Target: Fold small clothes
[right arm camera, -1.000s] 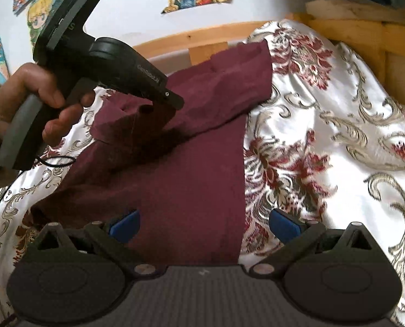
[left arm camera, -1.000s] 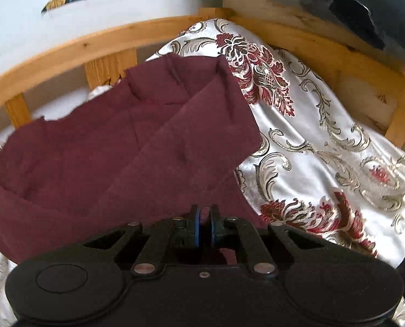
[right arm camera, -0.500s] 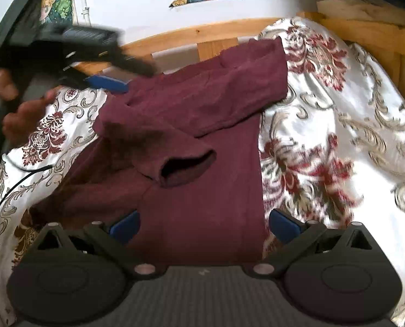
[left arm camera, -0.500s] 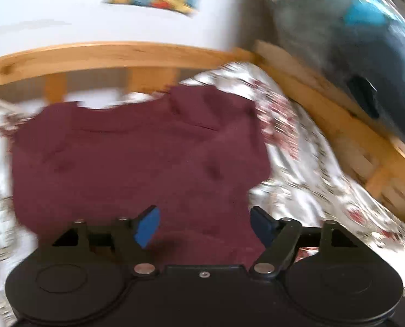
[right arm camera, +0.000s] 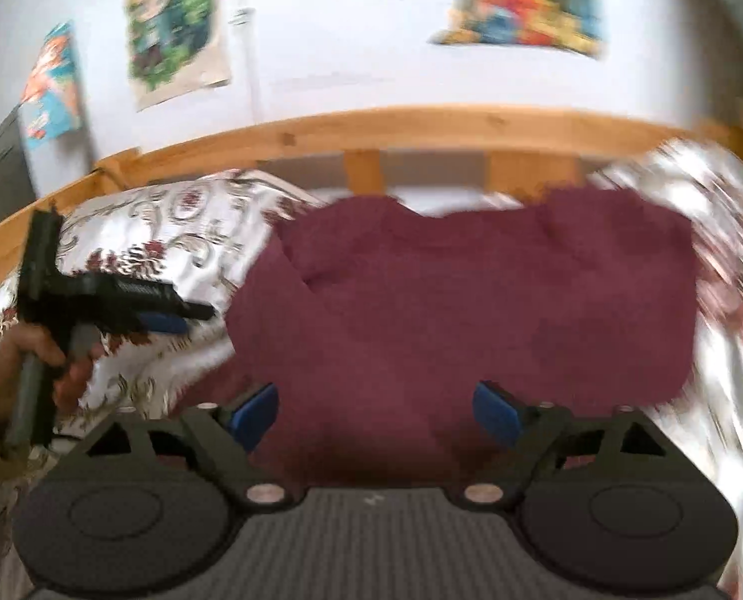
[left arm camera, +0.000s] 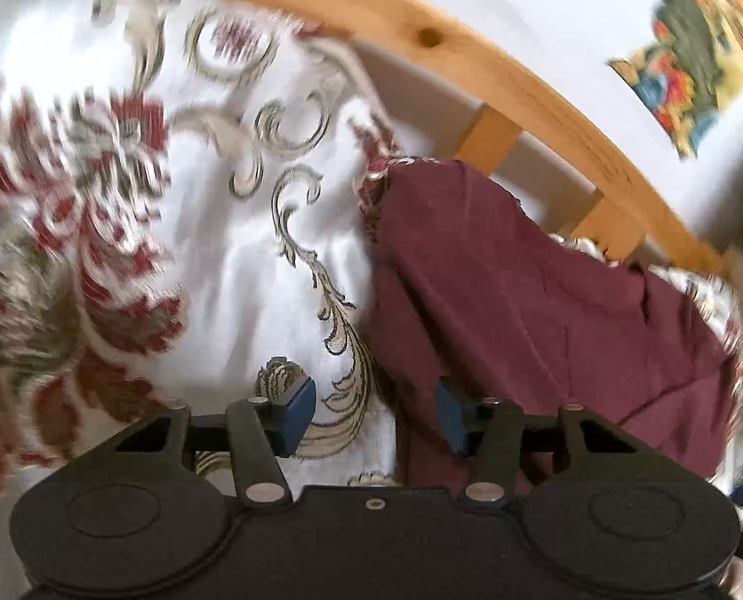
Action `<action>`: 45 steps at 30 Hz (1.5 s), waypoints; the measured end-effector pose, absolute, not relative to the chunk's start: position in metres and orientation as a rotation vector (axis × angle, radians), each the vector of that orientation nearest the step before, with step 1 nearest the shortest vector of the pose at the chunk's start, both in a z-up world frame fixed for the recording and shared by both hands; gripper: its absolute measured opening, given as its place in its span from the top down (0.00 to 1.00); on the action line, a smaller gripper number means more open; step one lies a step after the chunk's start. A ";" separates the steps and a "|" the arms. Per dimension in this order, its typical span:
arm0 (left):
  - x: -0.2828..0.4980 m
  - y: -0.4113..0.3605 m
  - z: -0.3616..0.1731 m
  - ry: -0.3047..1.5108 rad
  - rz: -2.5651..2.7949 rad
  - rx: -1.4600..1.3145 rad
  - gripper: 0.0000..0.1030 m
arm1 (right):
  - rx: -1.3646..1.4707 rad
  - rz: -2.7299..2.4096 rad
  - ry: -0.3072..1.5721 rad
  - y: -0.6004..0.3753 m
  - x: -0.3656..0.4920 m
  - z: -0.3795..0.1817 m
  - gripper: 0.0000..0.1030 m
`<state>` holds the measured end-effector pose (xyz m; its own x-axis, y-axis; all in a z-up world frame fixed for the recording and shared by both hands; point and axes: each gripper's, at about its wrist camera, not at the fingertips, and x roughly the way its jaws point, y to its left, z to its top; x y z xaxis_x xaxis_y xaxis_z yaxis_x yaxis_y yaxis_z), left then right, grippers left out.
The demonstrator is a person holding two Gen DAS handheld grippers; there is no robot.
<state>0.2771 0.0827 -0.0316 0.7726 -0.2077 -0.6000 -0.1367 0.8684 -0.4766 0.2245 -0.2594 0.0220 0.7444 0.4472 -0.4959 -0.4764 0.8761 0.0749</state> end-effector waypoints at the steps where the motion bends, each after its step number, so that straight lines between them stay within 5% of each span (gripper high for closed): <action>1: 0.284 0.084 -0.036 0.706 -0.055 -0.547 0.53 | -0.082 0.534 0.526 -0.245 0.241 0.027 0.23; 6: 0.309 0.088 -0.043 0.719 -0.121 -0.539 0.74 | -0.092 0.662 0.552 -0.173 0.328 0.031 0.39; 7: 0.313 0.089 -0.044 0.726 -0.133 -0.551 0.84 | -0.088 0.680 0.555 -0.158 0.343 0.030 0.40; 12: 0.317 0.093 -0.048 0.737 -0.141 -0.551 0.95 | -0.094 0.749 0.627 -0.108 0.398 0.016 0.40; 14: 0.314 0.093 -0.047 0.729 -0.124 -0.543 0.95 | -0.132 0.757 0.646 -0.098 0.407 0.011 0.60; 15: 0.312 0.093 -0.046 0.721 -0.111 -0.545 0.96 | -0.155 0.757 0.646 -0.094 0.410 0.010 0.98; 21: 0.292 0.102 -0.036 0.626 -0.008 -0.566 0.96 | -0.175 0.667 0.528 -0.095 0.416 0.021 0.96; 26: 0.300 0.101 -0.037 0.671 0.043 -0.586 0.96 | -0.169 0.647 0.606 -0.094 0.428 0.006 0.96; 29: 0.298 0.104 -0.039 0.693 0.043 -0.596 0.89 | -0.117 0.638 0.622 -0.100 0.425 0.002 0.77; 31: 0.294 0.104 -0.037 0.697 0.063 -0.580 0.78 | -0.107 0.639 0.599 -0.110 0.414 0.007 0.51; 37: 0.273 0.101 -0.017 0.723 0.088 -0.514 0.35 | -0.195 0.611 0.503 -0.153 0.358 0.023 0.27; 40: 0.252 0.092 0.001 0.696 0.078 -0.434 0.19 | -0.219 0.588 0.475 -0.186 0.315 0.023 0.12; 45: 0.213 0.070 0.024 0.674 0.004 -0.299 0.06 | -0.262 0.527 0.456 -0.243 0.236 0.015 0.03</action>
<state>0.2128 0.0704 0.0237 0.7831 -0.0921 -0.6151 -0.1002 0.9574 -0.2709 0.2358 -0.2435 0.0149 0.7685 0.4223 -0.4807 -0.5364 0.8347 -0.1244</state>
